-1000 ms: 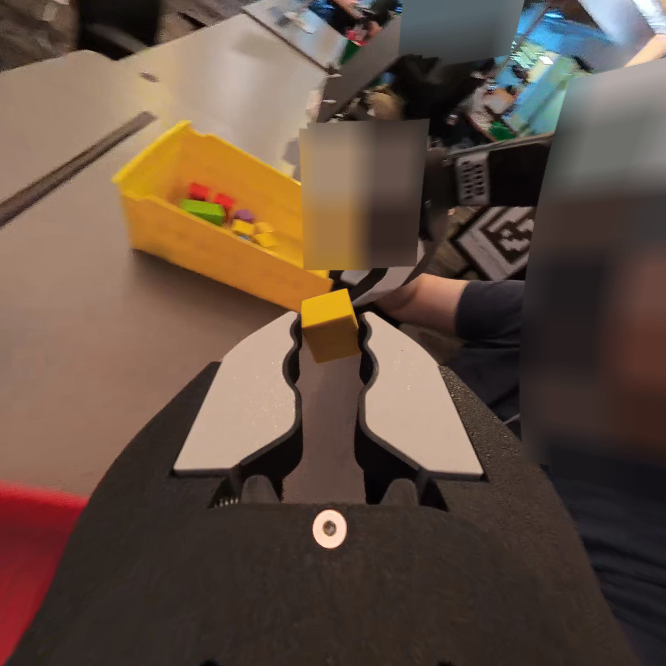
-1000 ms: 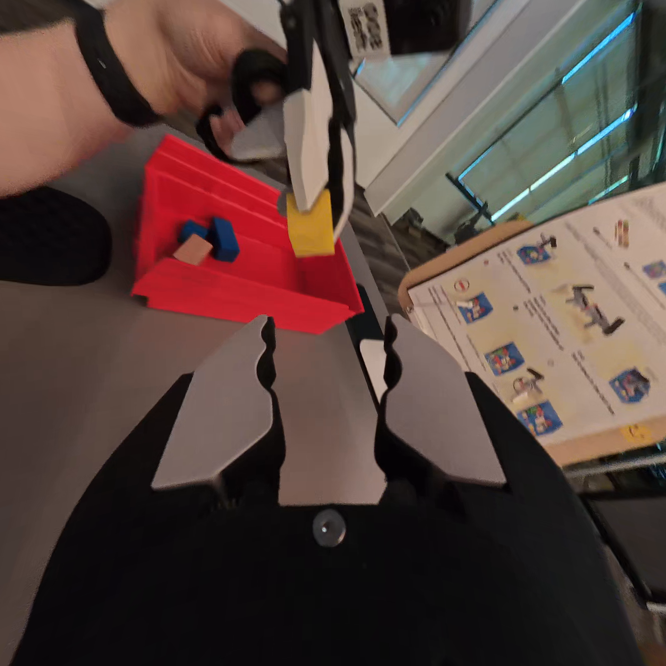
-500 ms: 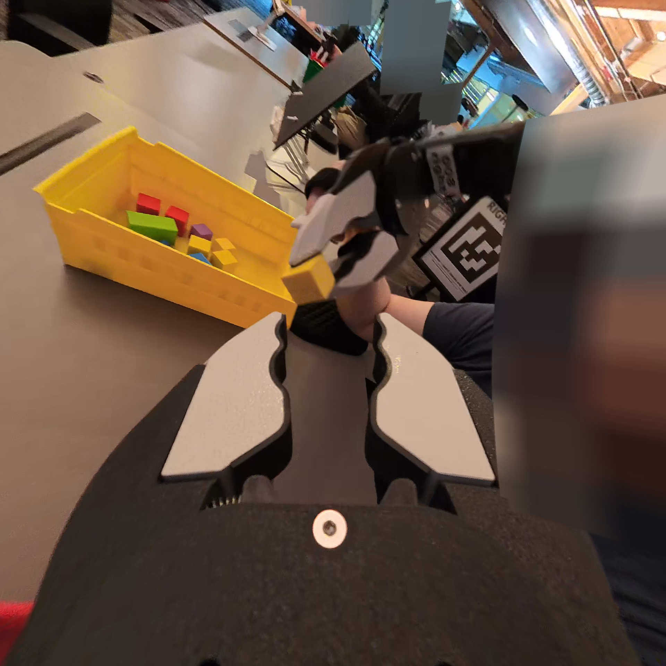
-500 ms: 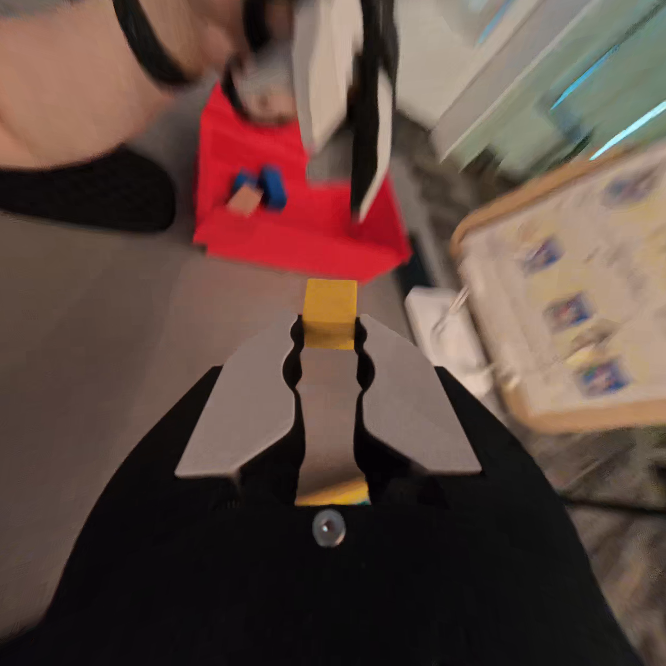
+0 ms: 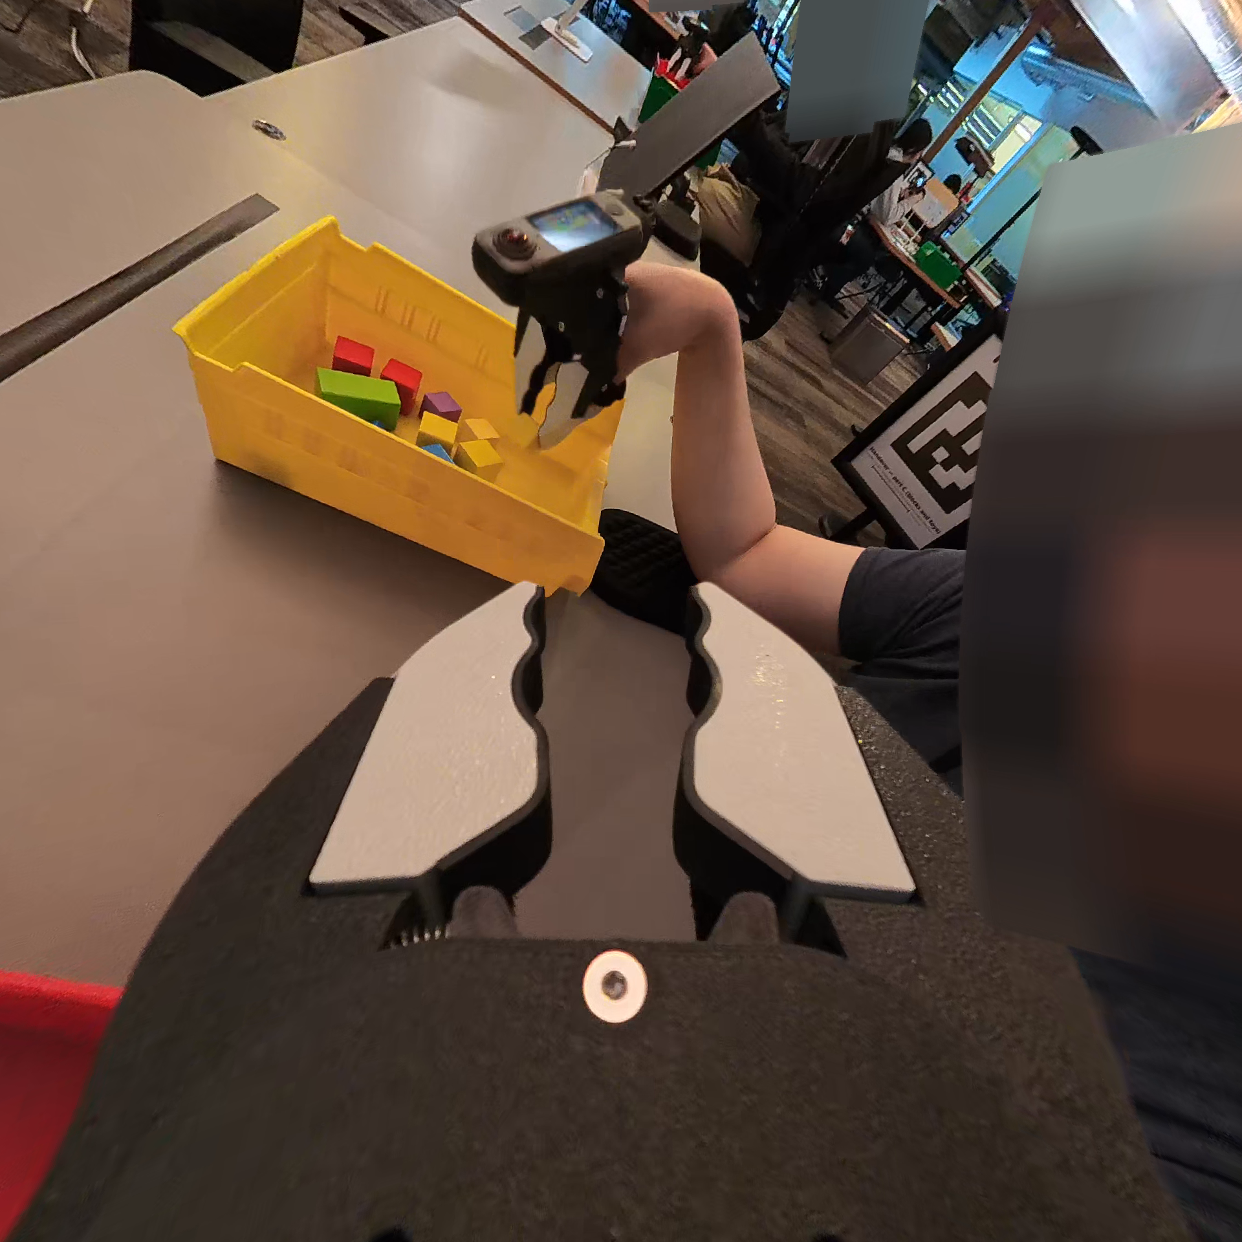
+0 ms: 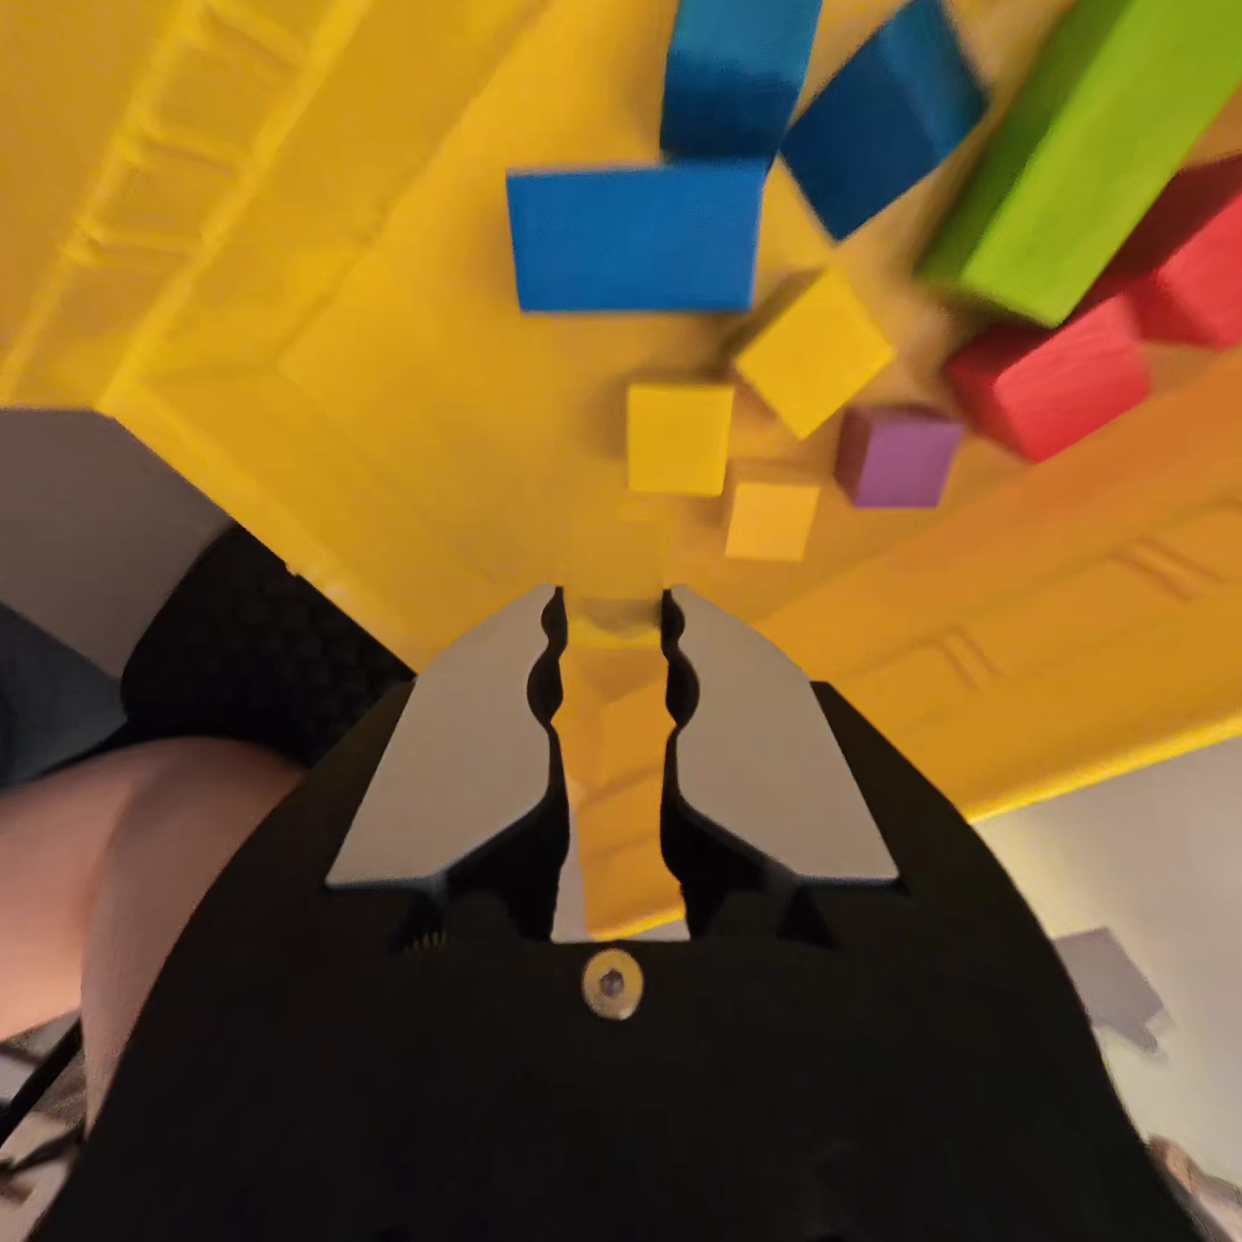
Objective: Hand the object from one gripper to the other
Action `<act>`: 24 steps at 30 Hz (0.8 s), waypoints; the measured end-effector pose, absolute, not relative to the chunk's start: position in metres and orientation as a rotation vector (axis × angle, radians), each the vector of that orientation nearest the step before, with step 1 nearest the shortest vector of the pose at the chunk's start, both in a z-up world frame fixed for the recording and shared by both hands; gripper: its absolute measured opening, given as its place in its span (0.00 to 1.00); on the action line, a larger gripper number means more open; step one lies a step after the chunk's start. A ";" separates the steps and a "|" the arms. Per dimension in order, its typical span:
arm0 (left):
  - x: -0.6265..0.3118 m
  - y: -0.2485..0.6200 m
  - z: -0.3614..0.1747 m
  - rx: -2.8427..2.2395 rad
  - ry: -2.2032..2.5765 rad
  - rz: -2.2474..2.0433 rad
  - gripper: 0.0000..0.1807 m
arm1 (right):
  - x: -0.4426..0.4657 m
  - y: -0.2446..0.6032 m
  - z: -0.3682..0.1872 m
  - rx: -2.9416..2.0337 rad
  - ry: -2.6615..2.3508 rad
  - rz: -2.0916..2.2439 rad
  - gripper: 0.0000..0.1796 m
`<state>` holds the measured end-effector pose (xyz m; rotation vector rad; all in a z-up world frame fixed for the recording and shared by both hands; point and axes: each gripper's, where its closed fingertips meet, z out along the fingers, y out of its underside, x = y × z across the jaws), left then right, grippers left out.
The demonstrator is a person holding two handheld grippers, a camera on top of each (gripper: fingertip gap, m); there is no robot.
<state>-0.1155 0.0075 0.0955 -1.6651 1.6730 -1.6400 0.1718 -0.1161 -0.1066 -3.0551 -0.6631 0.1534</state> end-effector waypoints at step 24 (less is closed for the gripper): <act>-0.115 0.002 0.085 -1.690 1.730 -1.588 0.21 | 0.189 -0.120 -0.153 -3.418 -0.088 0.190 0.15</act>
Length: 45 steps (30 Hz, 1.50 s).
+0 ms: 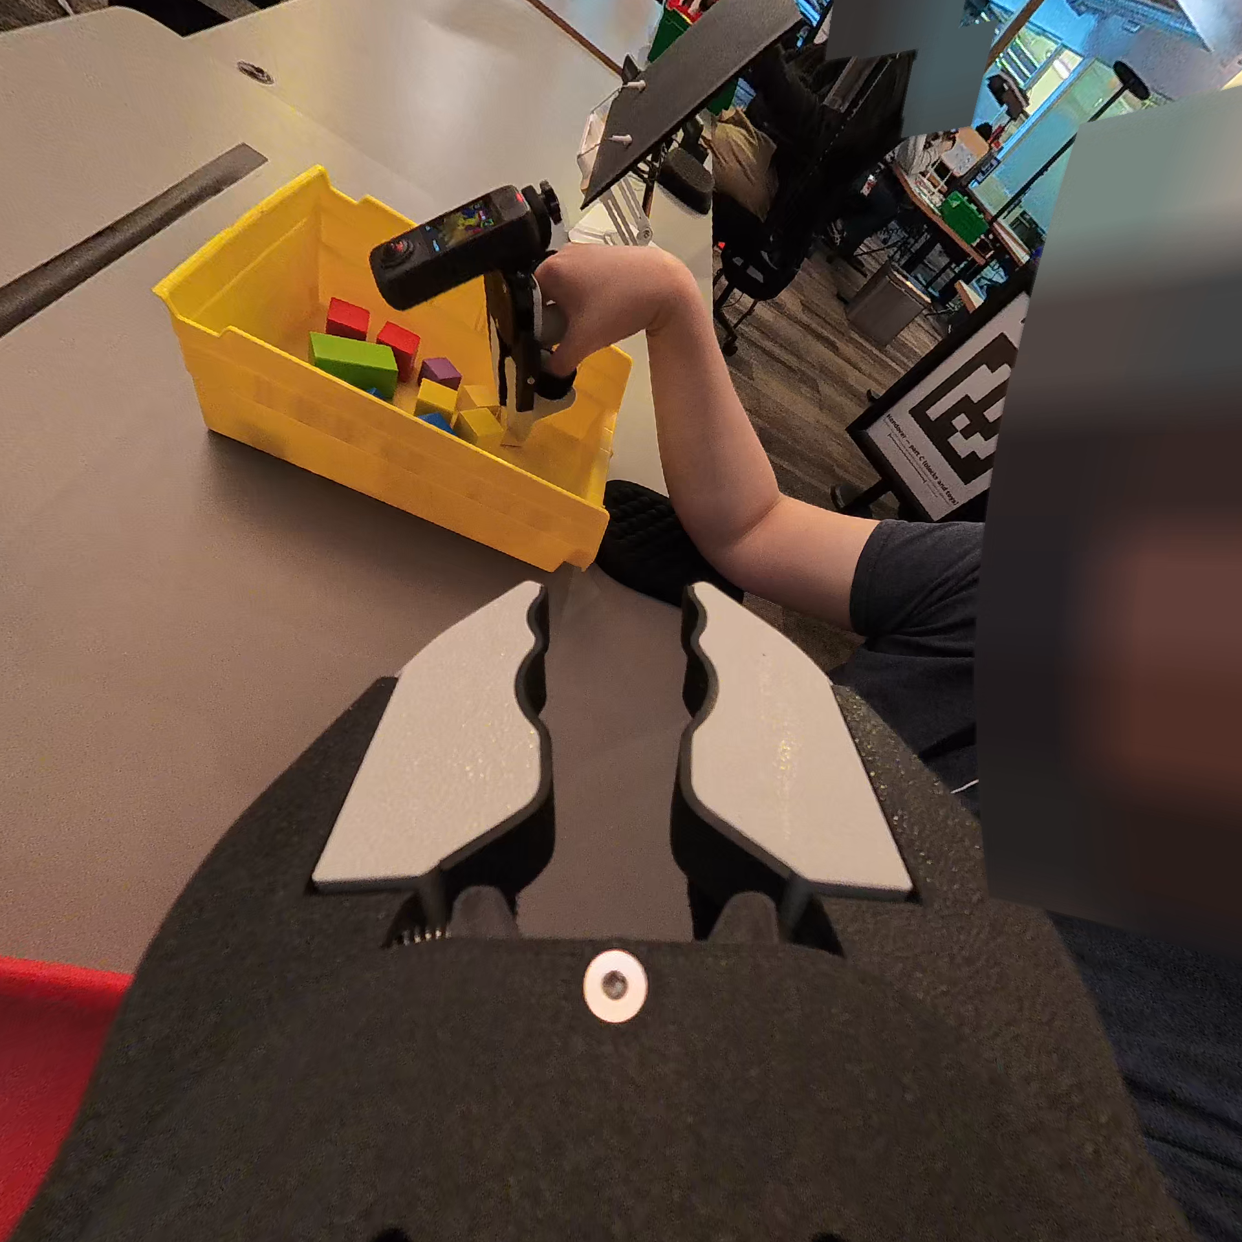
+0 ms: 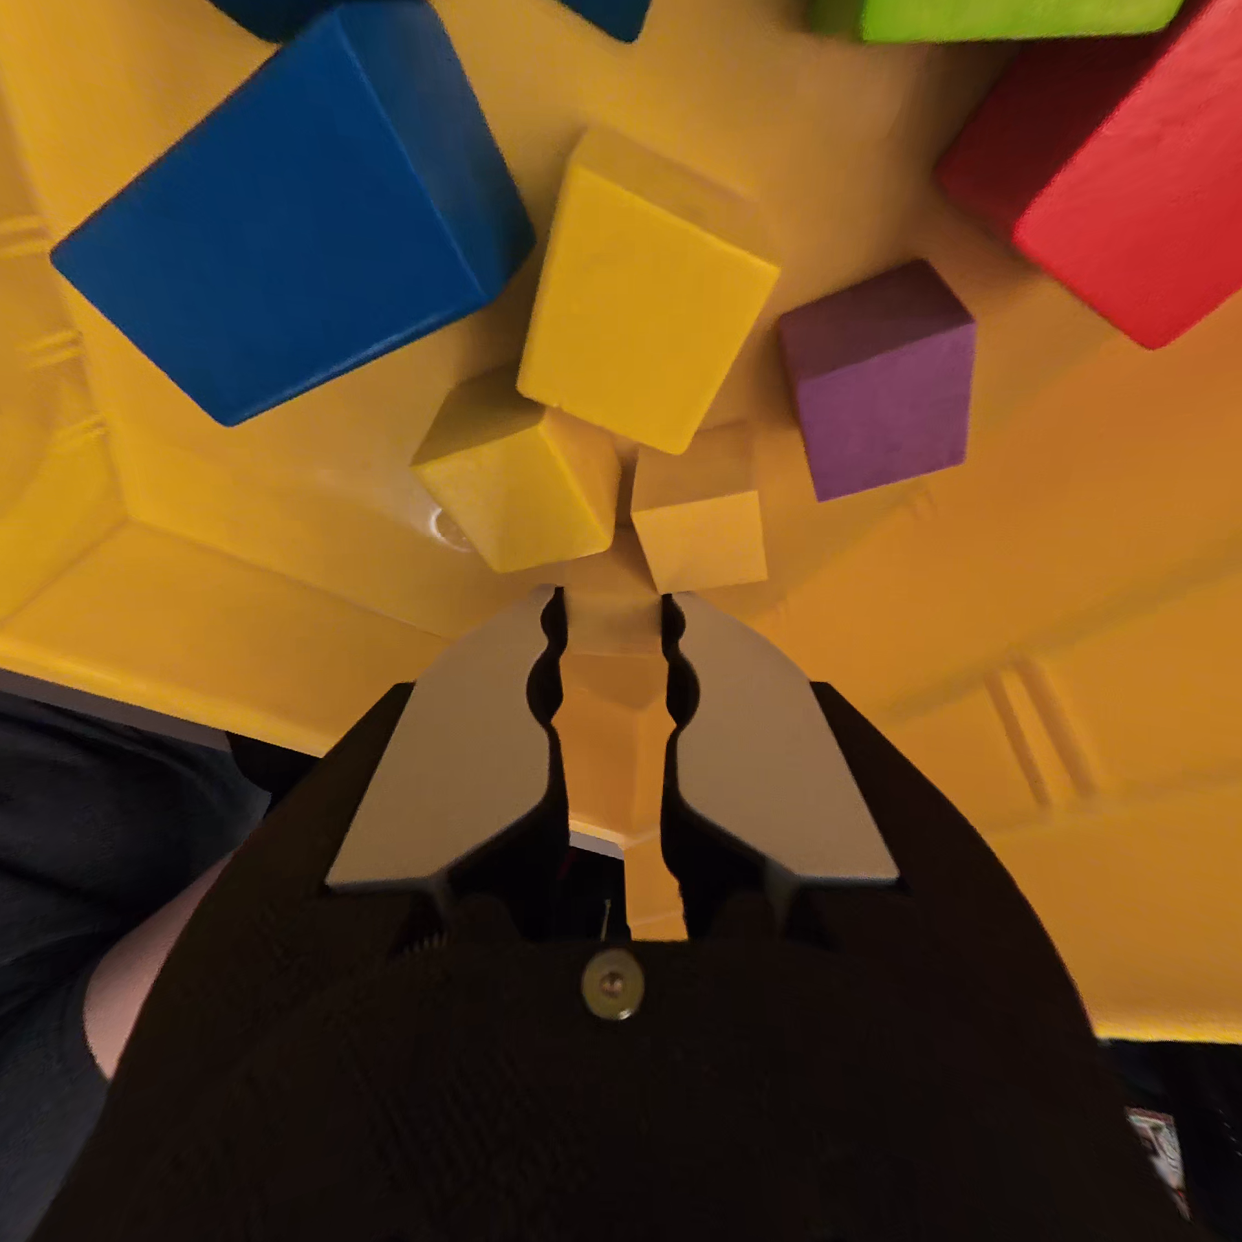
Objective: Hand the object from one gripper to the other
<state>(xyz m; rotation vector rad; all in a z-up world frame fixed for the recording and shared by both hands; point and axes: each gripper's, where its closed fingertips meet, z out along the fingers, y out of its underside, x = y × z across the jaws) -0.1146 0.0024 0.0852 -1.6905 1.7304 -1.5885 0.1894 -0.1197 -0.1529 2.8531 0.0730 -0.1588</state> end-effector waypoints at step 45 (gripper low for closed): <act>-0.315 0.178 -0.132 -3.139 0.953 0.117 0.43 | 0.167 -0.121 -0.082 3.083 0.289 0.084 0.23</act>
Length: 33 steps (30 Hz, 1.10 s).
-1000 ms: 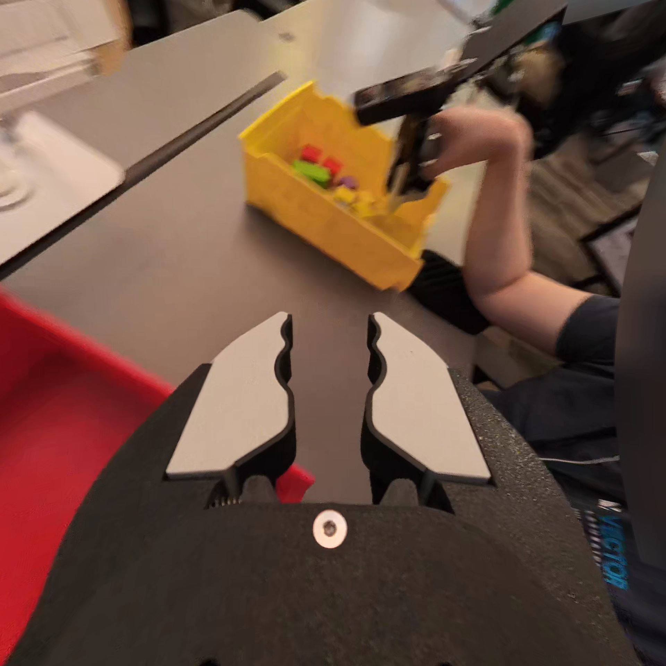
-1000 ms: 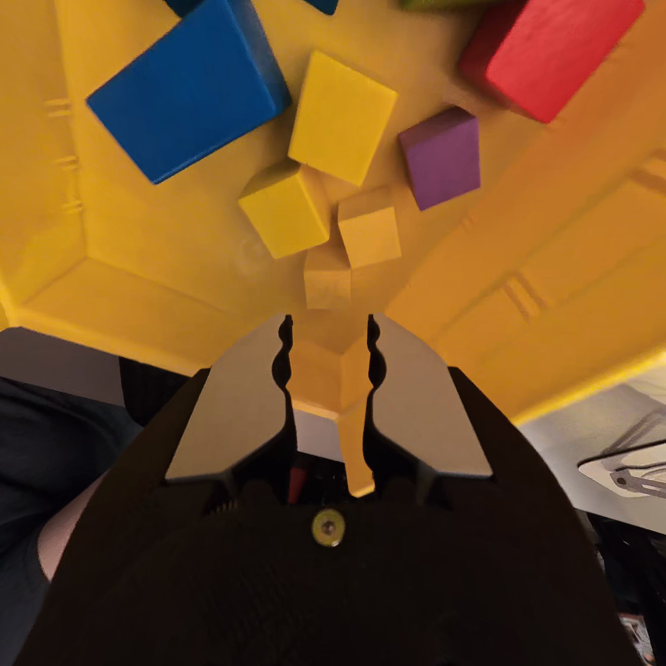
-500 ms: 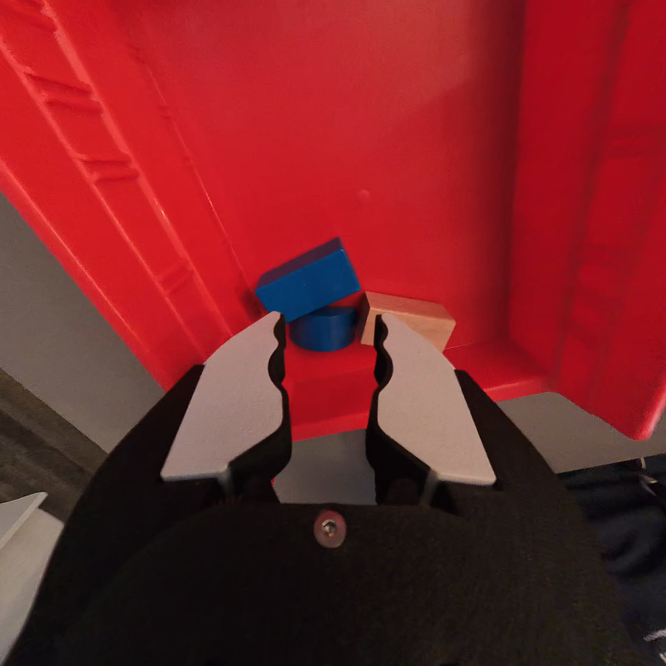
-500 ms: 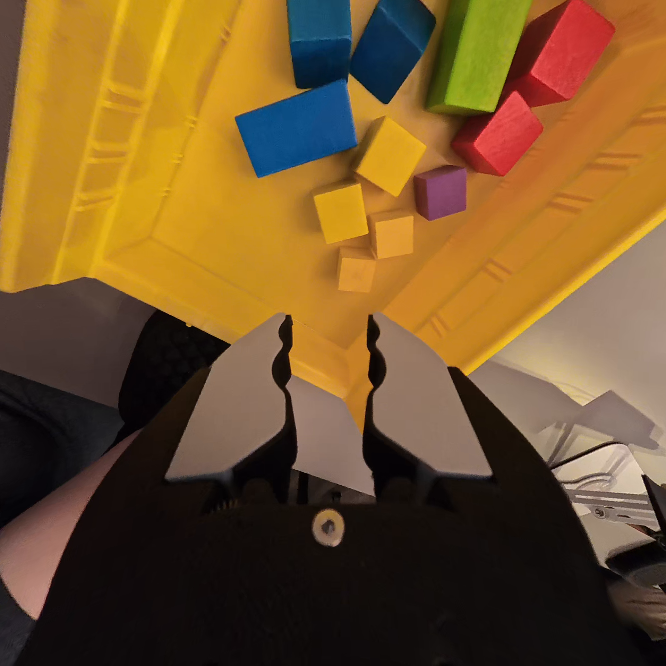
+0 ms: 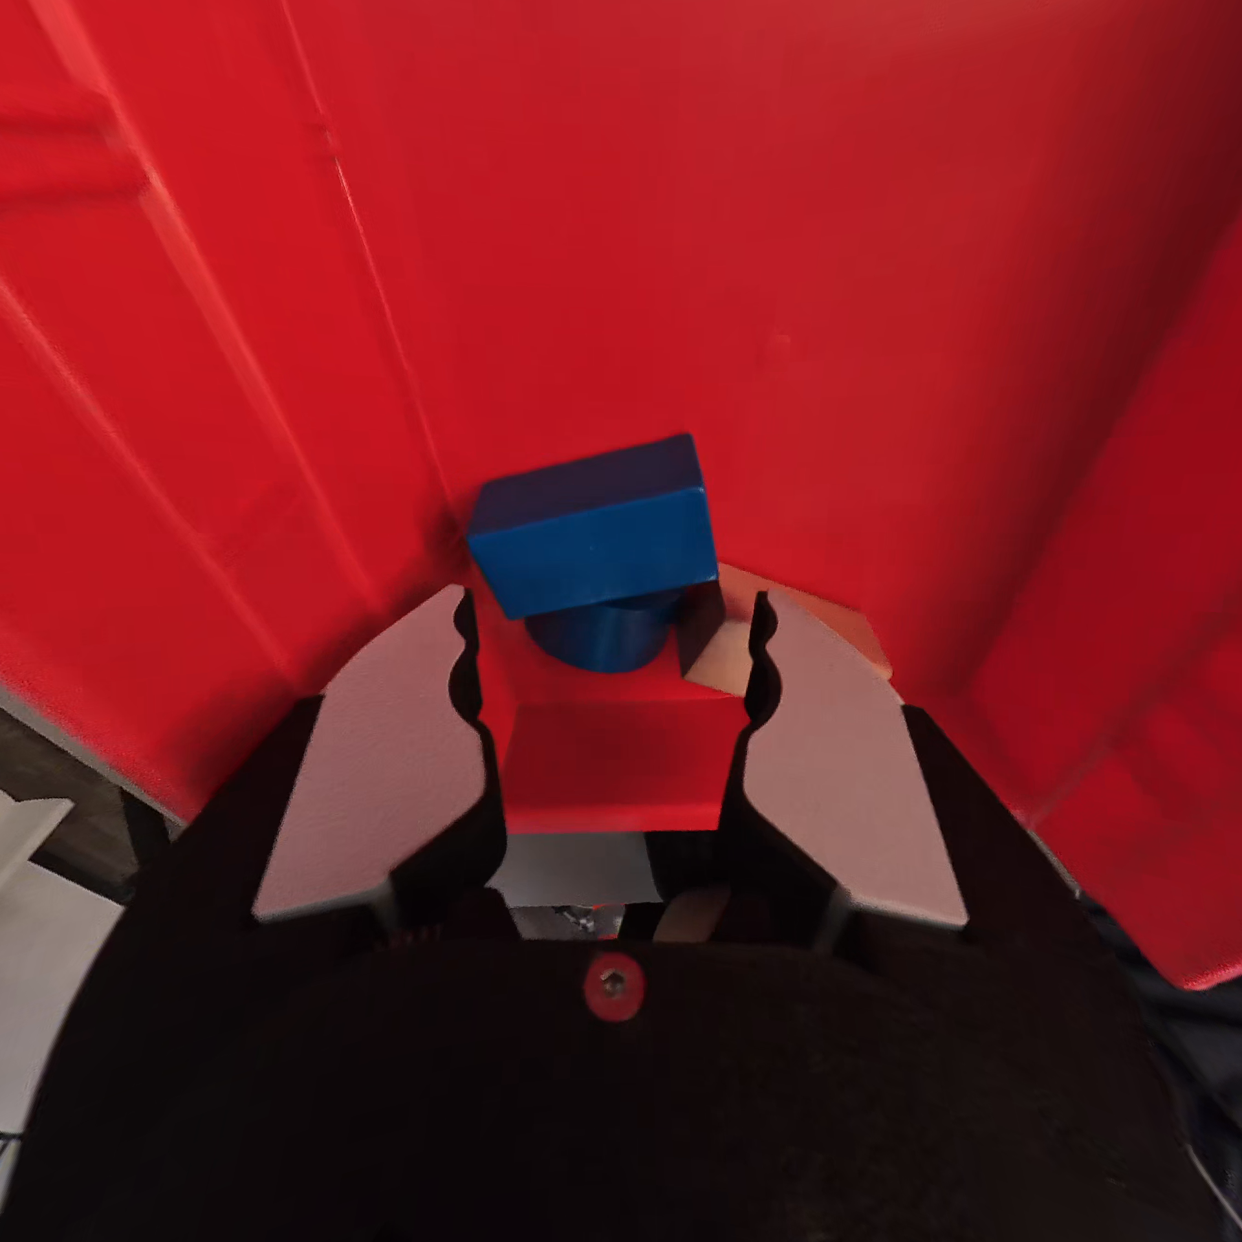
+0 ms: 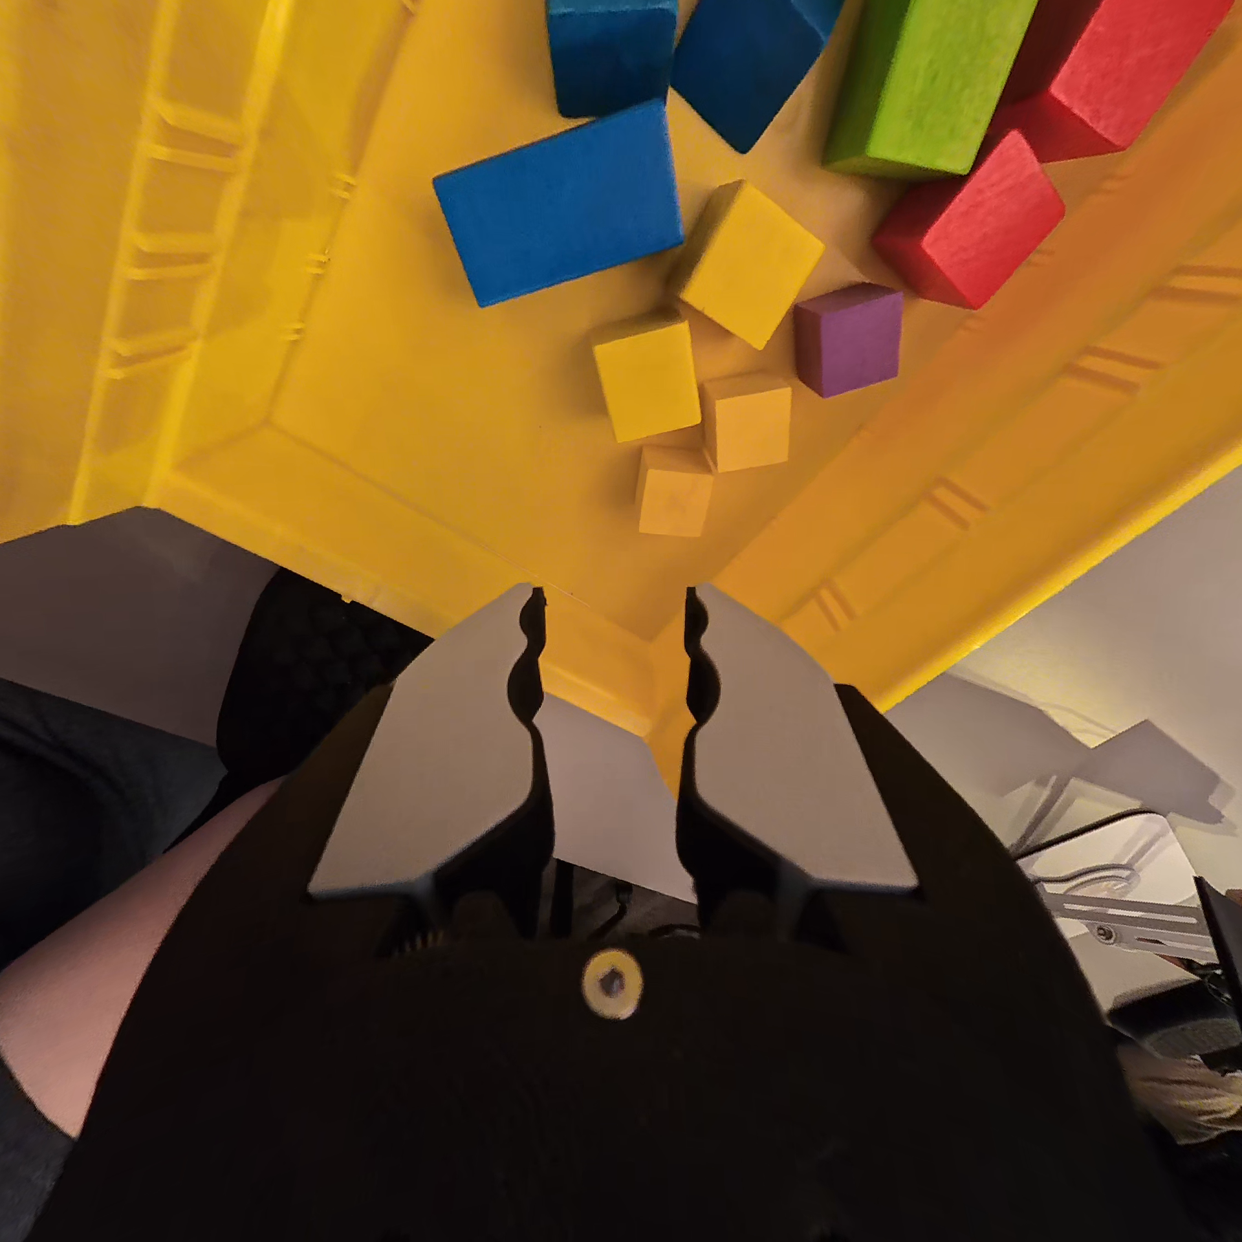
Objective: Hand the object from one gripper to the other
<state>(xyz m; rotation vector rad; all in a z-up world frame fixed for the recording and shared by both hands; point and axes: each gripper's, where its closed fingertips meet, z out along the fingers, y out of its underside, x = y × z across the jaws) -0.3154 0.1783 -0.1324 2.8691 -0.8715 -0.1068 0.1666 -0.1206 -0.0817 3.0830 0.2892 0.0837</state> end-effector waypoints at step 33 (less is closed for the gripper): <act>-0.219 0.139 -0.017 2.712 -1.638 1.070 0.39 | 0.151 -0.070 -0.037 3.348 0.512 0.299 0.19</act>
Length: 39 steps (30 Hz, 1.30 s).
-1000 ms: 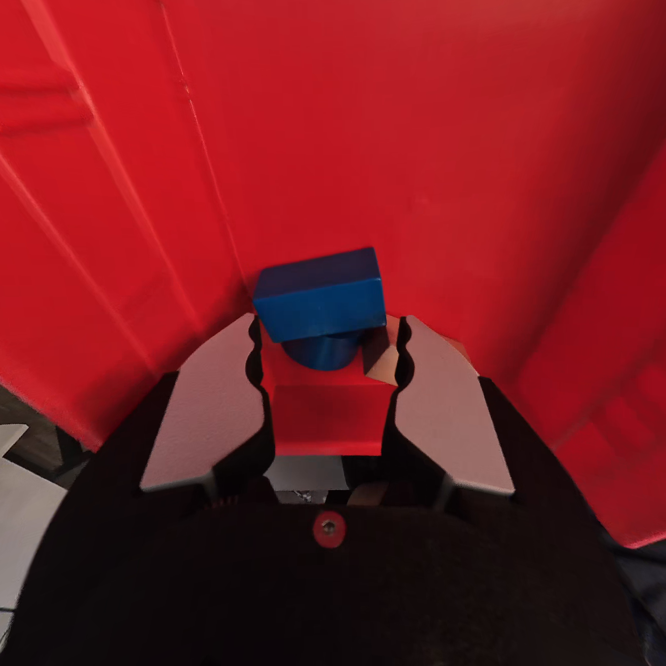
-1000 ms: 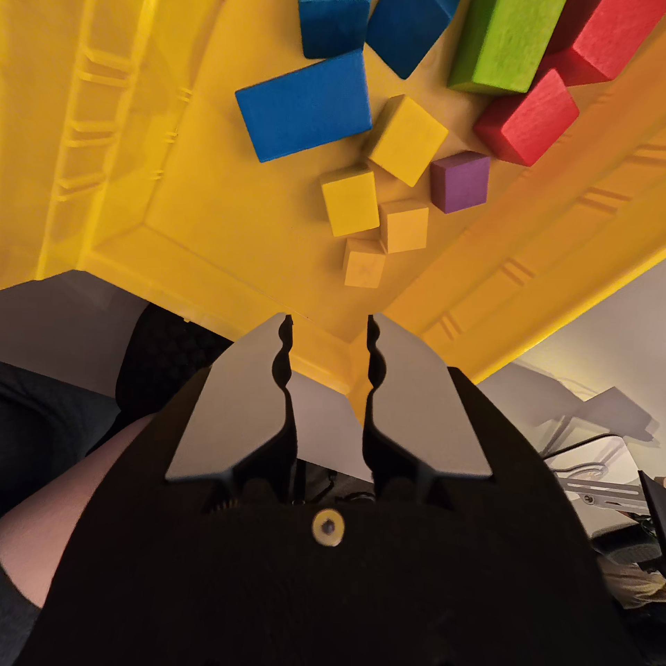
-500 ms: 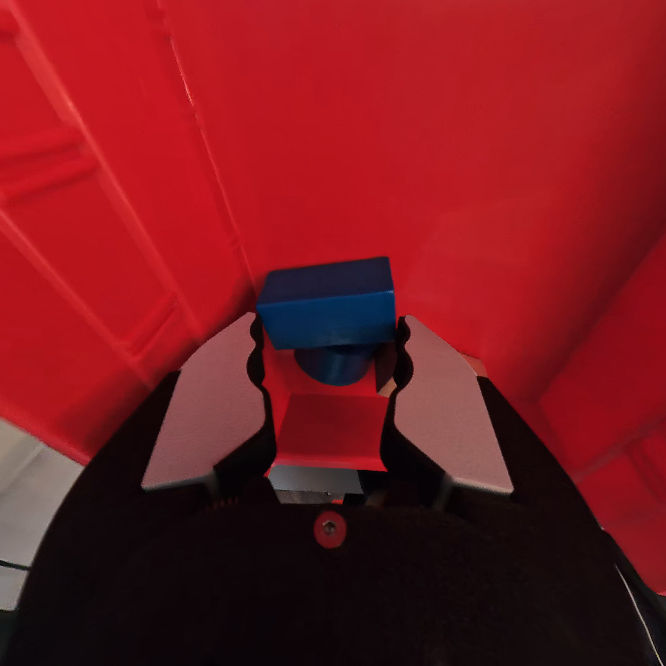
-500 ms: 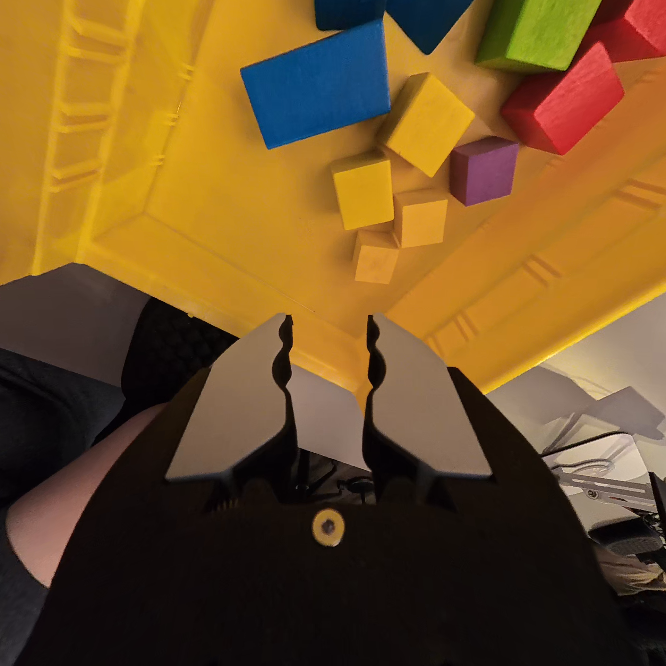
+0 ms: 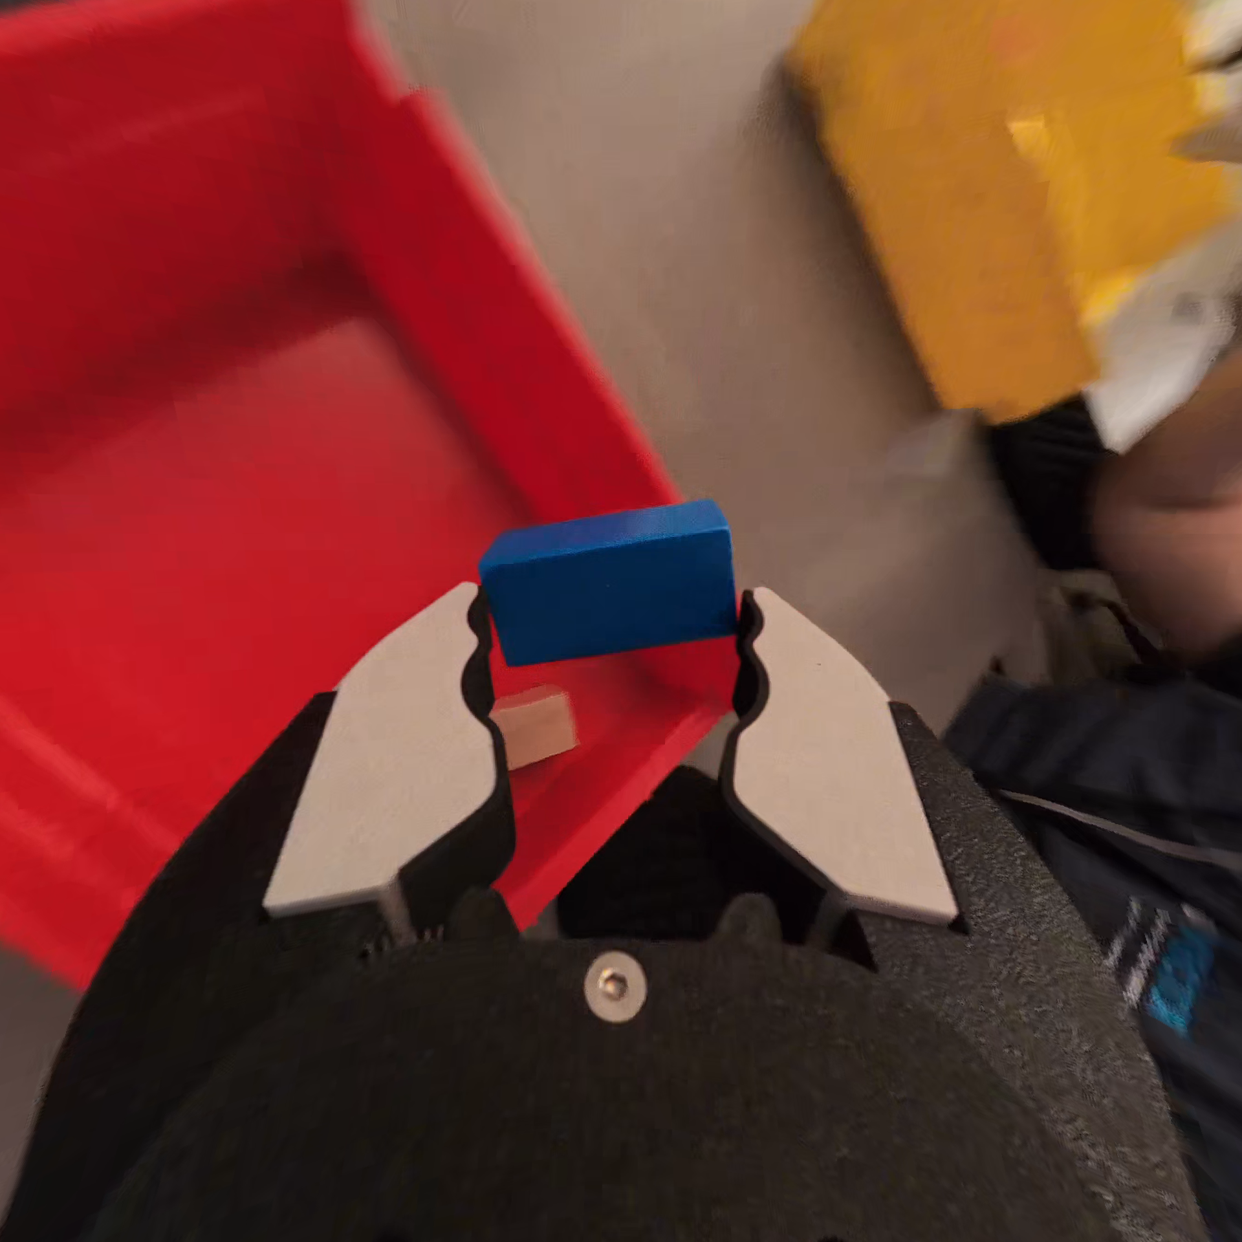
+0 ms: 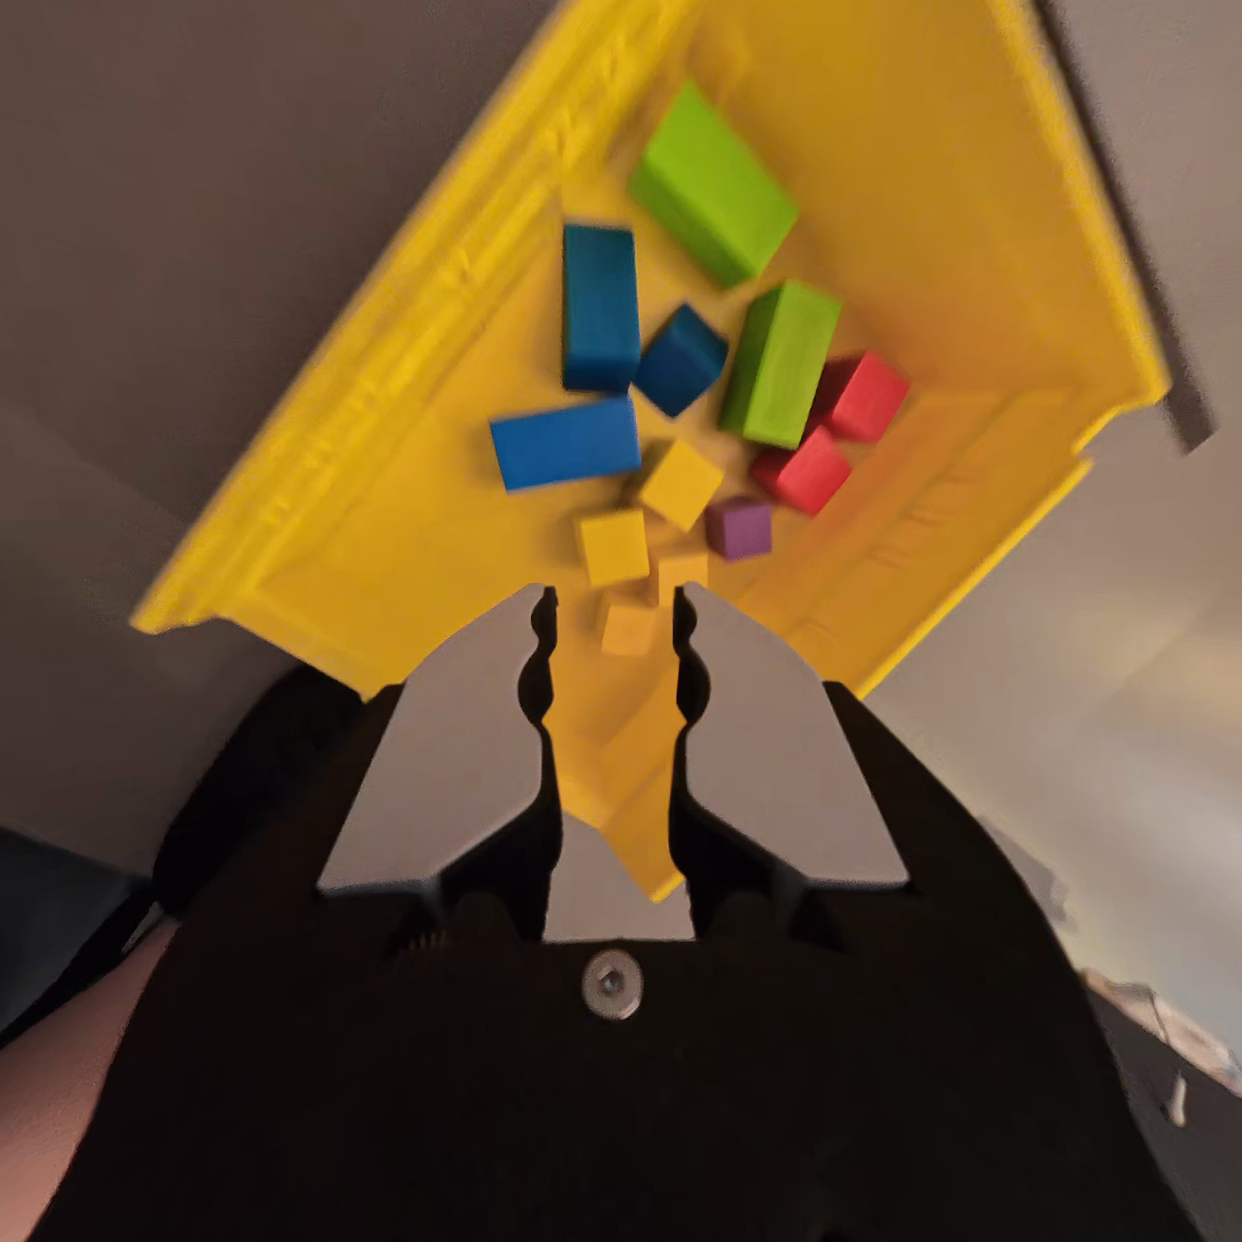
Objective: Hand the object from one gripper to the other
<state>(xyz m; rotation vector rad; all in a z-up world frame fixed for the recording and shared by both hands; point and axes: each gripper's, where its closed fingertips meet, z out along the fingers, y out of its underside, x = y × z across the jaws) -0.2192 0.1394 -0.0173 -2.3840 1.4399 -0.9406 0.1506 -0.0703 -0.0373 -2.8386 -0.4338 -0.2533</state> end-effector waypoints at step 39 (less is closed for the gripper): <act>-0.134 -0.022 0.059 -1.507 2.108 -1.781 0.34 | -0.107 -0.019 0.041 -1.359 -1.390 0.094 0.20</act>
